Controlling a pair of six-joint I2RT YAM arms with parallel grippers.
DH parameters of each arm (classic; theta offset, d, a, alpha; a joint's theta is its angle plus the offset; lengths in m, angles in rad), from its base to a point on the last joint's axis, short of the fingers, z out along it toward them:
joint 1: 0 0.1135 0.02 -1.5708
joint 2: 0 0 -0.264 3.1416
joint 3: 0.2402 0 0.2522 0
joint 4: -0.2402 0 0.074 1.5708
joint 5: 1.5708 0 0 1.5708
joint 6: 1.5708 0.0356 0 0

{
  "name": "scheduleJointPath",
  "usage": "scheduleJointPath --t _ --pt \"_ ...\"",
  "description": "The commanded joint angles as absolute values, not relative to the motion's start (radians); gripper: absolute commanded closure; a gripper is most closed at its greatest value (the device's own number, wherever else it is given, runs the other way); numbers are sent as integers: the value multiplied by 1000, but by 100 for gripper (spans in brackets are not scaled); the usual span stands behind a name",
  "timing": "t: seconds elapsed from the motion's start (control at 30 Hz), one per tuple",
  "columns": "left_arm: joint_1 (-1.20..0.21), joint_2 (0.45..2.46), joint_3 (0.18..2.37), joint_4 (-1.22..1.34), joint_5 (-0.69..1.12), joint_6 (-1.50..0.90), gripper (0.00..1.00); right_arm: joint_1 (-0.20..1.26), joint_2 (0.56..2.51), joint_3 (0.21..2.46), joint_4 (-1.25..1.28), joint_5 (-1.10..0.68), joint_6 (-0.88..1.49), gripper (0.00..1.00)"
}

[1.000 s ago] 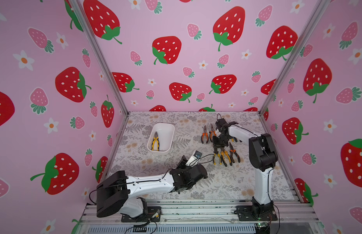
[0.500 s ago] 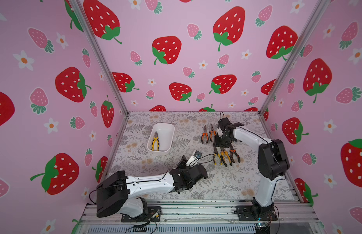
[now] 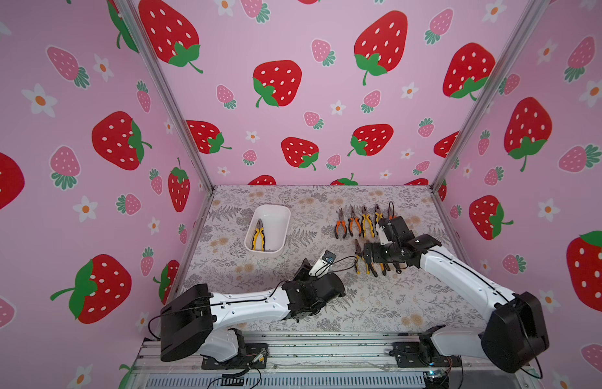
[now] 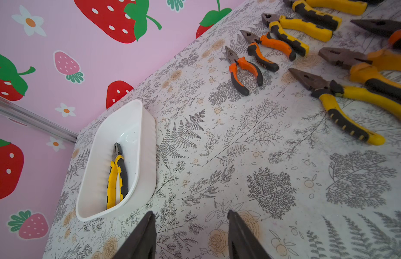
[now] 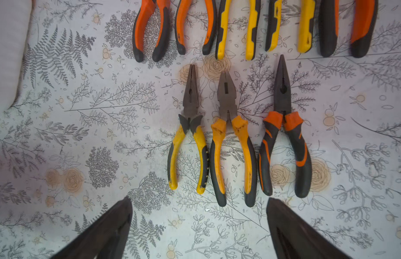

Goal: Take the pliers out of the storage box
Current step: Place the pliers at the center of the board, then adjust the pliers at the center of the board.

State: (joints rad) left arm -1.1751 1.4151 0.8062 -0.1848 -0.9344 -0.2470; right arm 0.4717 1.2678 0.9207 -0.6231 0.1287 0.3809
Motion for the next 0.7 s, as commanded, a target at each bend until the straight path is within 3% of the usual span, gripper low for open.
scheduleJointPath --t 0.0,0.2,0.43,0.67 --pt "-1172 1426 851 -201 -947 -248 48 463 1167 858 -563 229 448 1" --pt "-1172 1435 856 -202 -946 -245 48 411 1346 986 -738 257 526 4" --pt "-1172 1442 864 -209 -944 -245 48 283 1504 1034 -708 51 482 46" --pt "-1172 1453 870 -207 -943 -238 48 222 1599 1095 -710 73 465 43"
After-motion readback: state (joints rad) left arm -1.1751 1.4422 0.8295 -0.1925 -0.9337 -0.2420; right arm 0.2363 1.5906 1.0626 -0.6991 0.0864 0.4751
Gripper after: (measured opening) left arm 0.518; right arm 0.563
